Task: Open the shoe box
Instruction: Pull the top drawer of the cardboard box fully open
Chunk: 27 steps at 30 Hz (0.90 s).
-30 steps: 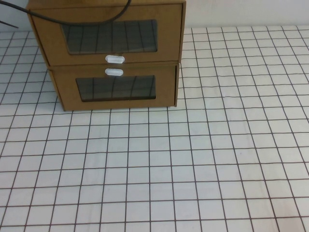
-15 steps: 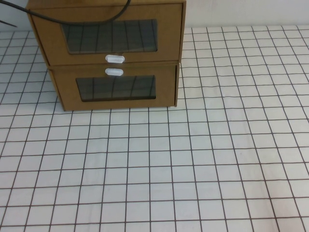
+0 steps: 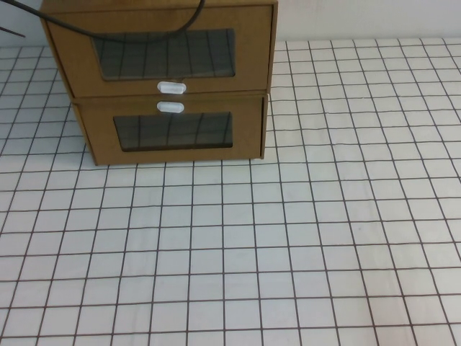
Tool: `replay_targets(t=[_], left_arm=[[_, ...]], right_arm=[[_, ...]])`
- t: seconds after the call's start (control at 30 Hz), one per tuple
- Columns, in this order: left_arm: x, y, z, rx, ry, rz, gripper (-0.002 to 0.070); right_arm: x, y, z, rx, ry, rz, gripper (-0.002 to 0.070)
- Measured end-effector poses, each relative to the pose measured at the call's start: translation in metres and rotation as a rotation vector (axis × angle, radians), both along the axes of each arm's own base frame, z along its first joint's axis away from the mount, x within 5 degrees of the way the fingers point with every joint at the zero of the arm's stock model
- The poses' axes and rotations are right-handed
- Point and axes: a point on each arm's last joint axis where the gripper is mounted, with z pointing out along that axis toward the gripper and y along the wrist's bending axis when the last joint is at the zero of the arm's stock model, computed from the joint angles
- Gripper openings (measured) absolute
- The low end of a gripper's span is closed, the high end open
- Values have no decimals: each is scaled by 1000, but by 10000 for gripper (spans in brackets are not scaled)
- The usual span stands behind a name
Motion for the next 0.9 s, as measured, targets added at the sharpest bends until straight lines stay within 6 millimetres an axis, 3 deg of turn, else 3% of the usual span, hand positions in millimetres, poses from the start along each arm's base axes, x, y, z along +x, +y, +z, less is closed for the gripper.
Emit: replay_targets(t=[0.13, 0.3, 0.63, 0.73, 0.9], left_arm=[[0, 0, 0, 2, 0, 1, -2], [0, 0, 0, 2, 0, 1, -2], [0, 0, 0, 2, 0, 1, -2], [0, 0, 0, 3, 0, 1, -2], [0, 1, 0, 11, -2, 6, -2]], right_arm=[[6, 6, 36, -58, 63, 76, -13], [32, 14, 72, -240, 238, 222, -13], [113, 26, 123, -450, 378, 464, -13], [133, 42, 132, -484, 363, 545, -13], [159, 96, 140, -587, 330, 707, -13]])
